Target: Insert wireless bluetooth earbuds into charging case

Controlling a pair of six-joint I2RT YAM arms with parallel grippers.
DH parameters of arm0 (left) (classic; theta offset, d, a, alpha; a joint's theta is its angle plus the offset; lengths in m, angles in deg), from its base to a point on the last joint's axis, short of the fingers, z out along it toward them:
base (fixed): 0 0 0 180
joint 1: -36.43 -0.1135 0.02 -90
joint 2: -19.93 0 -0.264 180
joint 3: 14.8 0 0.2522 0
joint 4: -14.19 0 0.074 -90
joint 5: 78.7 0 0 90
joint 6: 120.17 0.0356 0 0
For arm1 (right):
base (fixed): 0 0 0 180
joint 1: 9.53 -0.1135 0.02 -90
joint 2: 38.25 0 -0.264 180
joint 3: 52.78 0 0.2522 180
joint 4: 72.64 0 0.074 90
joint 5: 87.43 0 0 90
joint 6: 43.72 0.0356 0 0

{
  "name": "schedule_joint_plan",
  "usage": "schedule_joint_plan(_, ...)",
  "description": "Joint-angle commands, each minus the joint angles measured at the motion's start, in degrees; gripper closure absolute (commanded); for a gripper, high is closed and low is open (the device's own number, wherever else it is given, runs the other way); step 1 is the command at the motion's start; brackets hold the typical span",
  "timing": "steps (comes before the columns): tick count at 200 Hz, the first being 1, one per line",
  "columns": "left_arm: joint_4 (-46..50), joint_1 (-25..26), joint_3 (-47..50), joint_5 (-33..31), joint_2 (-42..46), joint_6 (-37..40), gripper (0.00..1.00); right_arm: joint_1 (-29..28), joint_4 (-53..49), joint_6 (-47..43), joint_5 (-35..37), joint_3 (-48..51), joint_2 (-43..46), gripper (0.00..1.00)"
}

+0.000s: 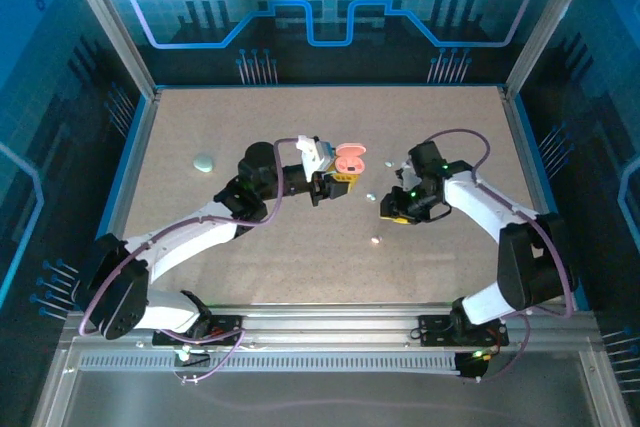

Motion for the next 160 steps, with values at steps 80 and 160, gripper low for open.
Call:
schedule_joint_plan(80,0.2,0.3,1.6,-0.8,3.1,2.1,0.67,-6.8,0.8,-8.8,1.7,-6.7,-14.0,0.55)
schedule_joint_plan(160,0.5,0.3,1.7,-0.7,3.1,2.2,0.67,-8.2,-2.8,-8.6,2.6,-6.9,-16.9,0.60)
